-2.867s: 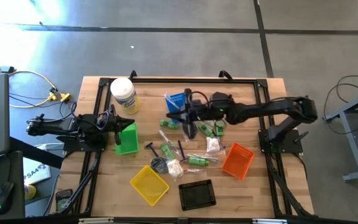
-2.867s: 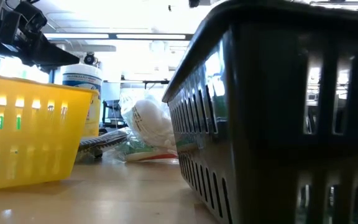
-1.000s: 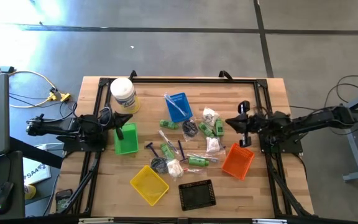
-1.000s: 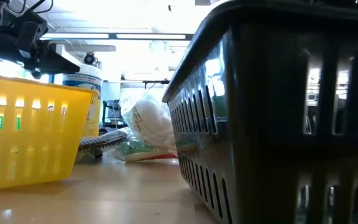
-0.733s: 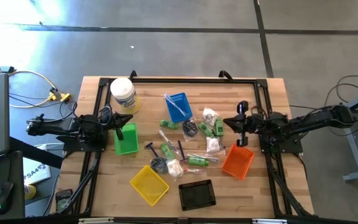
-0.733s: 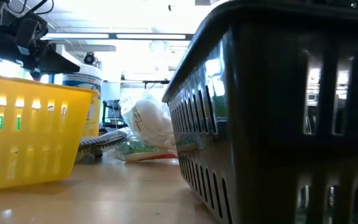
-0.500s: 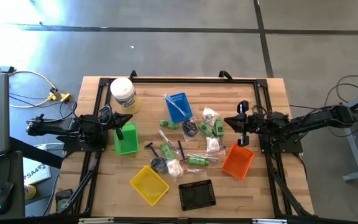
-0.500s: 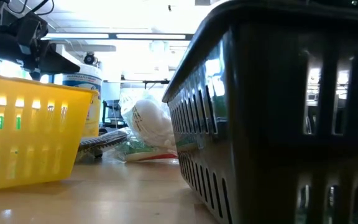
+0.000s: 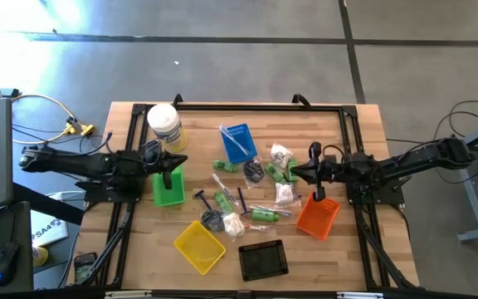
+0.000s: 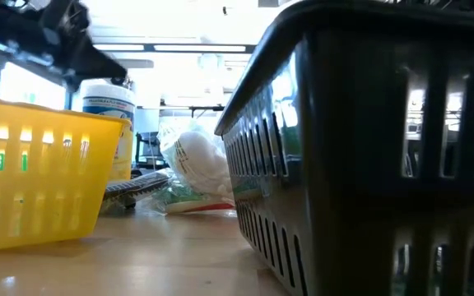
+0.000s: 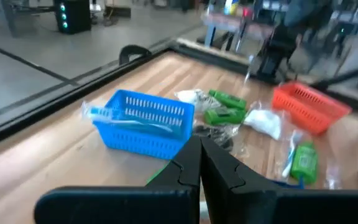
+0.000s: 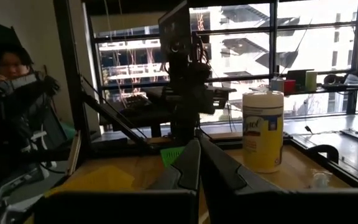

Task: Pick & Place Travel size toiletries
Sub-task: Put the green shampoo into the green bin

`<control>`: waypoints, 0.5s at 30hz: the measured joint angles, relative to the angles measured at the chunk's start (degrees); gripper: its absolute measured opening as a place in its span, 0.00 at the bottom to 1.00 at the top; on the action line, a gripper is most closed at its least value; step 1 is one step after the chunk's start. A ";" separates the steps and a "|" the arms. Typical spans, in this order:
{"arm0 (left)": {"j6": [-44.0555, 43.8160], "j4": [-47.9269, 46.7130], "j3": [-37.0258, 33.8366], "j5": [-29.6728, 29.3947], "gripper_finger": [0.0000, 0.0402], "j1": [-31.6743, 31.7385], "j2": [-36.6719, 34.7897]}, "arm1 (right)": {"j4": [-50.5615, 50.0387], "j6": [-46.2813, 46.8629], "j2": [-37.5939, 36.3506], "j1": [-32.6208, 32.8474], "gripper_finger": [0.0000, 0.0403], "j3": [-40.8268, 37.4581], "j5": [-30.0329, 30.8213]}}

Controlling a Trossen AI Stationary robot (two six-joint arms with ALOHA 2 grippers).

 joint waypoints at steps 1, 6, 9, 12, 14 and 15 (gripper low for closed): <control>1.28 -0.14 2.04 0.00 0.00 0.00 3.46 | 0.59 -0.07 -0.01 0.00 0.01 0.00 -0.02; 6.89 -3.29 14.32 0.50 0.07 1.89 22.51 | 9.78 0.12 -0.07 0.00 0.01 0.02 -0.02; 10.70 -10.13 21.76 8.73 0.18 4.05 32.45 | 12.30 -1.22 -0.16 0.00 0.01 0.05 -0.01; 15.39 -16.70 26.96 18.33 0.32 4.13 40.86 | 11.36 -1.15 -0.29 0.00 0.01 0.04 -0.43; 17.83 -19.26 29.86 22.58 0.40 3.96 45.81 | 9.32 -0.33 -0.23 0.07 0.01 0.04 -1.01; 18.59 -20.13 31.16 25.06 0.43 3.47 47.96 | 8.13 0.30 -0.20 0.04 0.01 0.04 -1.20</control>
